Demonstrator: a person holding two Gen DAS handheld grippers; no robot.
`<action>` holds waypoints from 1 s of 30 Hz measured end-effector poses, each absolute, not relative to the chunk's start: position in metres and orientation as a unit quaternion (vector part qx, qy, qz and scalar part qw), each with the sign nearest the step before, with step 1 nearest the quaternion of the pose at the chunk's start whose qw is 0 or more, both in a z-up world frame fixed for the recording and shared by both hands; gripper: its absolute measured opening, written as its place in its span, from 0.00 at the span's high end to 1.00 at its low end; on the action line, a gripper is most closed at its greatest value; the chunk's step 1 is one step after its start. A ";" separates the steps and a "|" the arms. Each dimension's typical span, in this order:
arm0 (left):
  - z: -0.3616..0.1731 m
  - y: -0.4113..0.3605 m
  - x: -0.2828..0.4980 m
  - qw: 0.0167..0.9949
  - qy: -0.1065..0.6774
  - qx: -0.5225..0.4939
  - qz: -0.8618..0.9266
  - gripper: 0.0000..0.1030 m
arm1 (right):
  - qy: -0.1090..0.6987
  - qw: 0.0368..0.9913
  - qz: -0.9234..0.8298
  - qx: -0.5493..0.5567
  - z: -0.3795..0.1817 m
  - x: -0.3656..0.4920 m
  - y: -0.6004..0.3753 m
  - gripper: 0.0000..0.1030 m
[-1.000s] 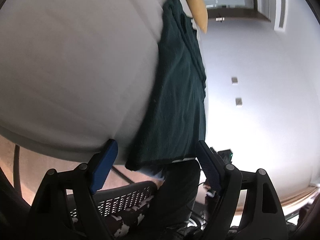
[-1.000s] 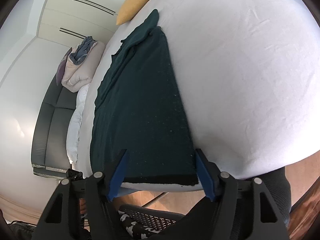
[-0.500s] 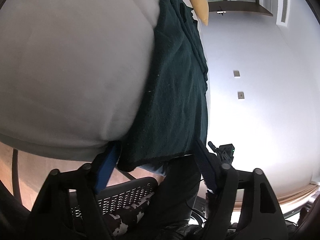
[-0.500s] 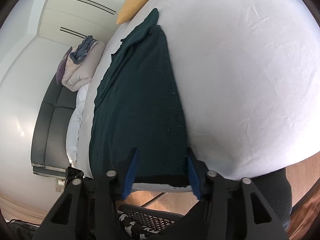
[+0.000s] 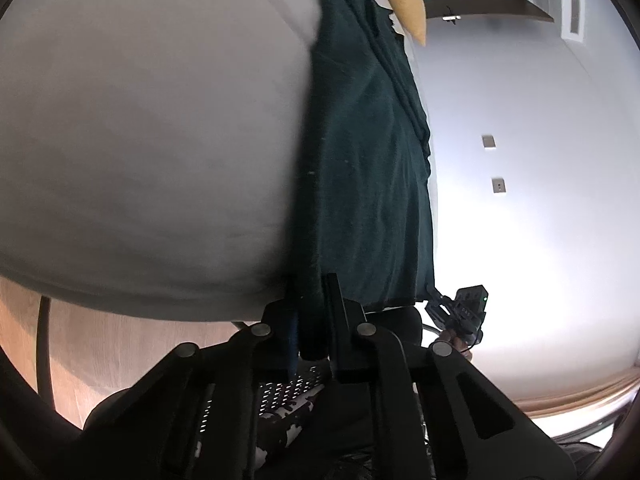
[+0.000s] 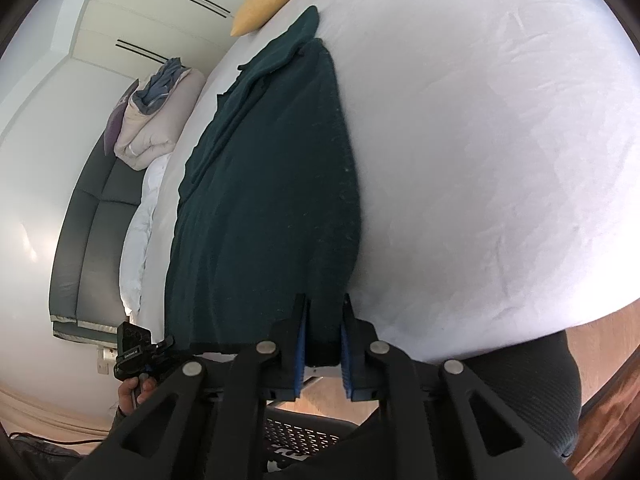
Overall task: Fold small clothes
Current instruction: 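Lift the hem end with both tools and fold it toward the collar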
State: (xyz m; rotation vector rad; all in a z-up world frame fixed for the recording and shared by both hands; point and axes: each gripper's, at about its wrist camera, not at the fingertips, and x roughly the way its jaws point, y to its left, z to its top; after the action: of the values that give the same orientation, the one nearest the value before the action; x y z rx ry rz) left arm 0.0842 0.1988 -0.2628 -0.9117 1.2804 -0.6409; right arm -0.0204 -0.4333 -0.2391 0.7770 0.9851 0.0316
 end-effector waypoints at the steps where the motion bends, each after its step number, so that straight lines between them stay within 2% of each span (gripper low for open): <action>1: -0.262 0.196 0.084 0.662 0.566 -0.401 -0.284 0.92 | 0.461 0.810 0.012 0.363 -0.239 -0.021 -0.434 0.85; 11: -0.255 0.189 0.086 0.665 0.546 -0.414 -0.296 0.96 | 0.451 0.824 -0.002 0.342 -0.234 -0.022 -0.429 0.85; 23: -0.202 0.194 0.116 0.691 0.471 -0.438 -0.331 0.96 | 0.375 0.859 0.017 0.348 -0.194 -0.017 -0.430 0.90; 30: -0.179 0.194 0.147 0.699 0.450 -0.440 -0.339 0.96 | 0.361 0.872 0.025 0.330 -0.174 0.003 -0.424 0.90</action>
State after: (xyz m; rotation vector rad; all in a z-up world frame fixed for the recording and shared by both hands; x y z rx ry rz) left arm 0.1465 0.1941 -0.1794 -0.9814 1.0022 -0.7556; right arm 0.0026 -0.4242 -0.1737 0.6902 0.7542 0.0520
